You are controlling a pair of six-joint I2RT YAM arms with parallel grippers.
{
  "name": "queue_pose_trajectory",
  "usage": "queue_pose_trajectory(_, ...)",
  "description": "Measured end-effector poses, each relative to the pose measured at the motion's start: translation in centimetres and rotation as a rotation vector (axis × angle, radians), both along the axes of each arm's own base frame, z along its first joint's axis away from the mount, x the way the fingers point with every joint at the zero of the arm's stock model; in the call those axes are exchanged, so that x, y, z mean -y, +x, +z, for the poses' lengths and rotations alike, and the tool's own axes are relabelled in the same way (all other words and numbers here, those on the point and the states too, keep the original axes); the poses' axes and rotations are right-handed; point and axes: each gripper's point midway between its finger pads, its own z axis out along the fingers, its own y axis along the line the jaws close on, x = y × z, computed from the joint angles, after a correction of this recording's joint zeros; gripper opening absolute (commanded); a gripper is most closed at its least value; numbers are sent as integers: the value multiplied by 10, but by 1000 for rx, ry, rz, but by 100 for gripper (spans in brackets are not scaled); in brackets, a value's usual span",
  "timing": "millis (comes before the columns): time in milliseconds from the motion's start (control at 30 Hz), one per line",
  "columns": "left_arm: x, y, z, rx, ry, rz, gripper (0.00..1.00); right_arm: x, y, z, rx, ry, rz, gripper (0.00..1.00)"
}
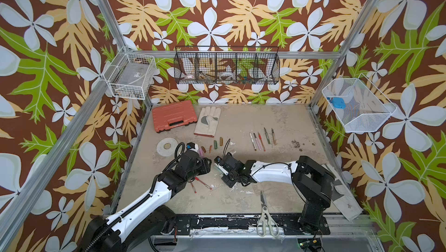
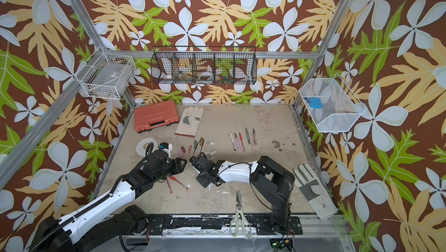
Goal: Remove pen caps from pens
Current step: Pick up the pen from the center of the table, then open the pen cap on the pen.
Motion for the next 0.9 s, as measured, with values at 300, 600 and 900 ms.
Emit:
queue_pose_trajectory(300, 14, 20, 19, 34, -45, -42, 70, 44, 28, 30, 31, 65, -122, 3)
queue_pose_trajectory(600, 65, 44, 50, 178, -218, -218, 68, 93, 53, 85, 68, 368, -254, 4)
queue_pose_trajectory(900, 86, 37, 60, 346, -381, -352, 58, 82, 50, 118, 98, 553, -183, 5)
